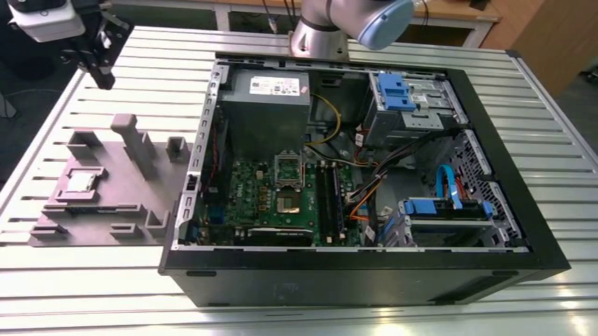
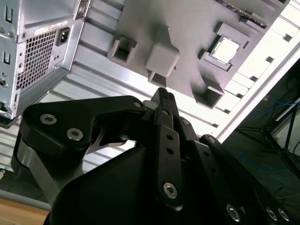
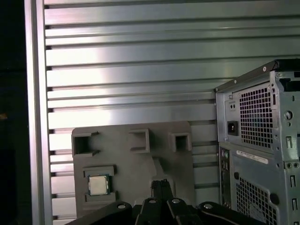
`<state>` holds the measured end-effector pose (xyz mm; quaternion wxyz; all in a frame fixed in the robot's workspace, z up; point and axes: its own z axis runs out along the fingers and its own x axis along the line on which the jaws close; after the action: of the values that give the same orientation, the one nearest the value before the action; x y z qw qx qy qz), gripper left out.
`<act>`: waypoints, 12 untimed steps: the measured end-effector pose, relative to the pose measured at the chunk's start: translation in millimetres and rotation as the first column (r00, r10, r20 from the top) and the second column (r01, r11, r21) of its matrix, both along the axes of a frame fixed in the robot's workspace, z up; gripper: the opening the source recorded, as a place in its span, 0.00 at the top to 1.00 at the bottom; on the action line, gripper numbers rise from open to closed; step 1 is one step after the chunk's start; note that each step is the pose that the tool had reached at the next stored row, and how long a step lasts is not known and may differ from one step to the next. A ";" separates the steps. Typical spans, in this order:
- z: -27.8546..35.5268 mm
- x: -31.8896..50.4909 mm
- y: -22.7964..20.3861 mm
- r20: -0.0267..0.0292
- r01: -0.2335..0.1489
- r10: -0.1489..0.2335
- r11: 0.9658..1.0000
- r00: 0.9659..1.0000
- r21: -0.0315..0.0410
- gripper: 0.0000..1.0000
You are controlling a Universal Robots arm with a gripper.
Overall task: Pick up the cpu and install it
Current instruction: 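Reach for the cpu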
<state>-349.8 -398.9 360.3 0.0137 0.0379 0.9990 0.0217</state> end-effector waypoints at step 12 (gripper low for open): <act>-2.4 -15.3 0.0 0.000 0.000 0.000 1.000 1.000 0.000 0.90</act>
<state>-365.1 -398.9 357.9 0.0137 0.0378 0.9990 0.0217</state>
